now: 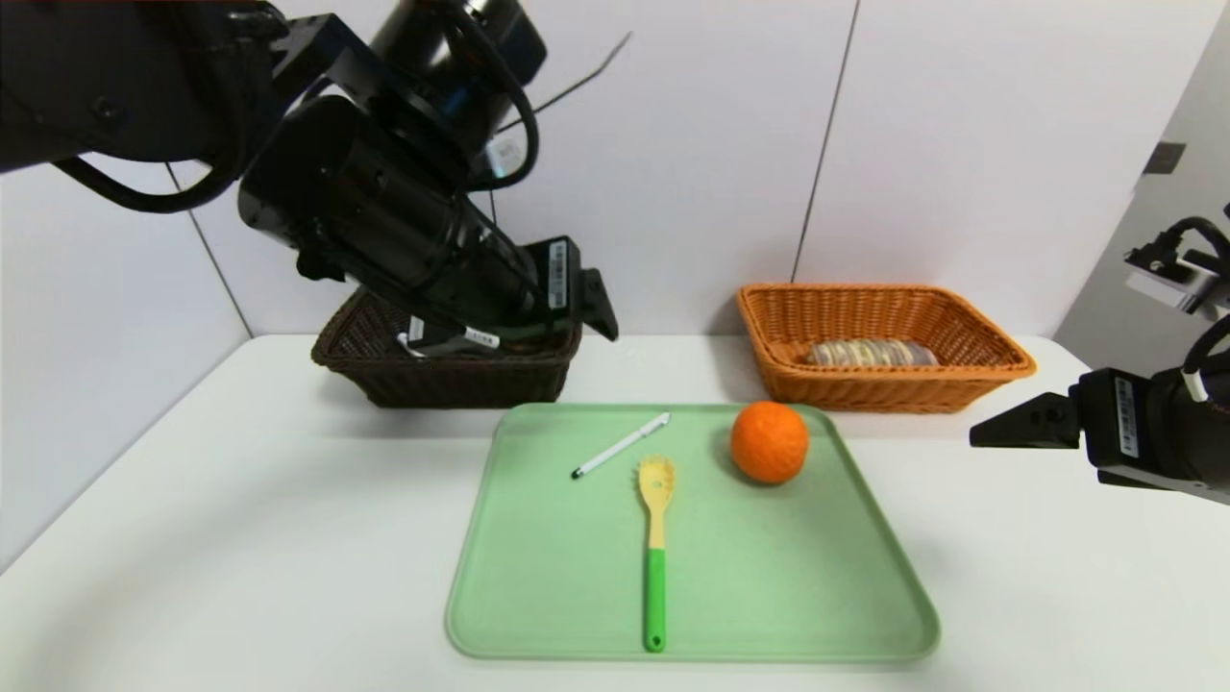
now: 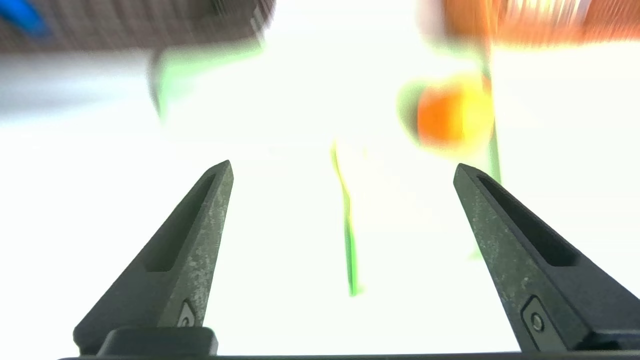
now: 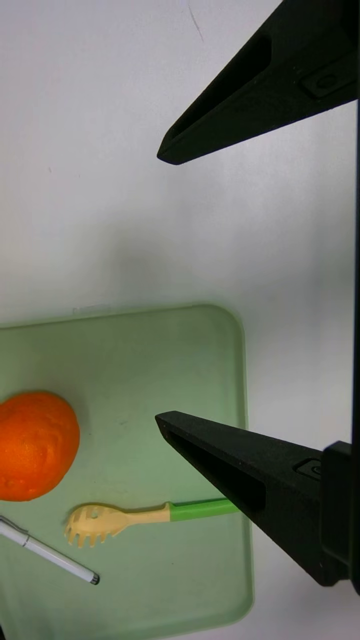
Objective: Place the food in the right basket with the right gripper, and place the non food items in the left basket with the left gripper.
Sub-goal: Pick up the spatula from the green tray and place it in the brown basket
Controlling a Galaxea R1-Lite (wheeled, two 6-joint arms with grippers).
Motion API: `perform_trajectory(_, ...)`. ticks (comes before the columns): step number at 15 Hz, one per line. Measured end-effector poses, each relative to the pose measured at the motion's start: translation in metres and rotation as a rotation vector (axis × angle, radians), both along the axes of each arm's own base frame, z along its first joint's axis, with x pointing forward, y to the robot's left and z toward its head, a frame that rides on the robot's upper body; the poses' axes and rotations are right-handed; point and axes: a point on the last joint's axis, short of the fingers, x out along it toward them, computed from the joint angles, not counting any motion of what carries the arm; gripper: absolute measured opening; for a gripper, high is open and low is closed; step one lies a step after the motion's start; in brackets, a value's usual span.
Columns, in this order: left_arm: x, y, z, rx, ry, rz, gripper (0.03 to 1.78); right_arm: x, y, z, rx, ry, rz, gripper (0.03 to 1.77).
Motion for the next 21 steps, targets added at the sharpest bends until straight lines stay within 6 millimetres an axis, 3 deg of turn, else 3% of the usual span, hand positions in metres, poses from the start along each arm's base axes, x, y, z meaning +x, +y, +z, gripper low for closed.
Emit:
perform_trajectory(5,-0.019,-0.051,-0.032,0.11,0.076,-0.121,1.64,0.006,0.001,-0.005,-0.016,0.021,-0.063,1.71)
perform_trajectory(10,-0.019,-0.092,-0.076,0.206,0.154,-0.203,1.67,0.003,0.0,-0.015,0.024,0.048,-0.109,1.71)
perform_trajectory(15,-0.01,-0.112,-0.114,0.29,0.213,-0.212,1.68,0.003,0.001,-0.021,0.053,0.024,-0.099,1.71)
perform_trajectory(21,-0.001,-0.119,-0.137,0.362,0.212,-0.159,1.69,0.002,0.0,-0.032,0.054,0.022,-0.097,1.71)
